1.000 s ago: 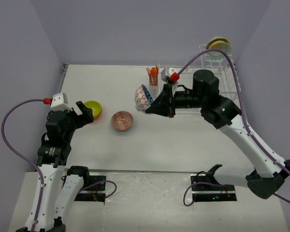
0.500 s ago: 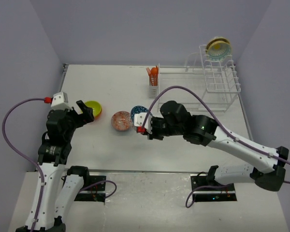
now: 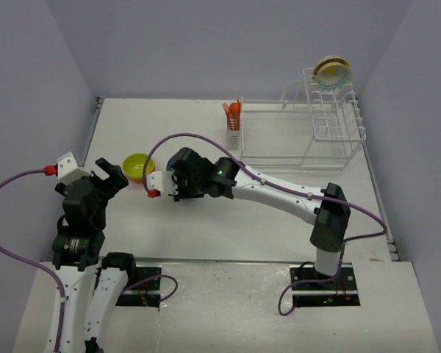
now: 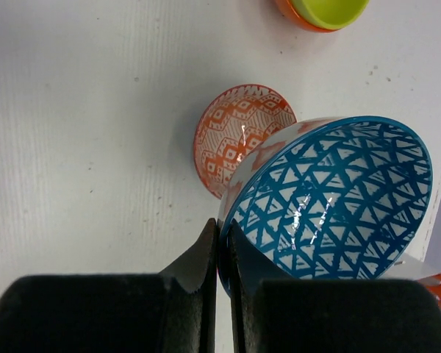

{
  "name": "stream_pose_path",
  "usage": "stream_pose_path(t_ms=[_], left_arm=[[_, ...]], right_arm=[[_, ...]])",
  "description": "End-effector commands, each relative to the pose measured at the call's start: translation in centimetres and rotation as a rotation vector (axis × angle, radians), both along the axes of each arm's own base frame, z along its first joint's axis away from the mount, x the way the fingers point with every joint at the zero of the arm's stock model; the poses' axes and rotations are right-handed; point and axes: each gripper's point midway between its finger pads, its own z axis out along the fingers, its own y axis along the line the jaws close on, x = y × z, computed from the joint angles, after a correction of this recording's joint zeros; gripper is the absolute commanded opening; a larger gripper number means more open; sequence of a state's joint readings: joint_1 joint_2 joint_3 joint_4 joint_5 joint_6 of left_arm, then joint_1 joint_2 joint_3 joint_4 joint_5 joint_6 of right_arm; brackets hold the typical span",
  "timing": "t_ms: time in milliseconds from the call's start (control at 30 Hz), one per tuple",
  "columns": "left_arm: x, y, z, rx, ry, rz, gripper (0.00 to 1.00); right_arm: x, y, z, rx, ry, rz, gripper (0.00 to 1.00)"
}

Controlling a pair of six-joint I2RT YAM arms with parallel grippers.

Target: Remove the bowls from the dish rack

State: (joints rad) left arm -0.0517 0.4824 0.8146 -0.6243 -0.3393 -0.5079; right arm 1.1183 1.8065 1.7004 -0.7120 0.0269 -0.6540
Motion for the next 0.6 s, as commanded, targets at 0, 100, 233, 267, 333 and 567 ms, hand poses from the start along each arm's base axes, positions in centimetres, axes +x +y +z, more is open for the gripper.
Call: stream_pose_path(t_ms=[0, 100, 233, 267, 333, 567], left_arm=[[-0.7, 1.4, 1.4, -0.011, -0.038, 0.089, 1.0], [-0.5, 1.0, 1.4, -0.01, -0.046, 0.065, 1.0], [-0.5, 0.8, 1.4, -0.006, -0.048, 0.051, 1.0], [-0.5, 0.8, 1.4, -0.006, -0.048, 0.051, 1.0], [-0.5, 0.8, 1.5, -0.007, -0.052, 0.05, 1.0], [-0.6, 0.7, 1.5, -0.008, -0.054, 0.046, 1.0]], right_arm=[[2.5, 1.5, 0.8, -0.034, -0.118, 0.001, 0.0], [3.0, 2.5, -1.1, -0.073, -0.114, 0.03, 0.0], [2.7, 3.5, -2.3, -0.087, -0.089, 0.076, 0.0], [2.4, 3.7, -2.9, -0.093, -0.076, 0.092, 0.0], [2.2, 3.9, -3.5, -0.1, -0.059, 0.117, 0.0], [2.4, 4.4, -5.6, -0.132, -0.04, 0.132, 0.0]])
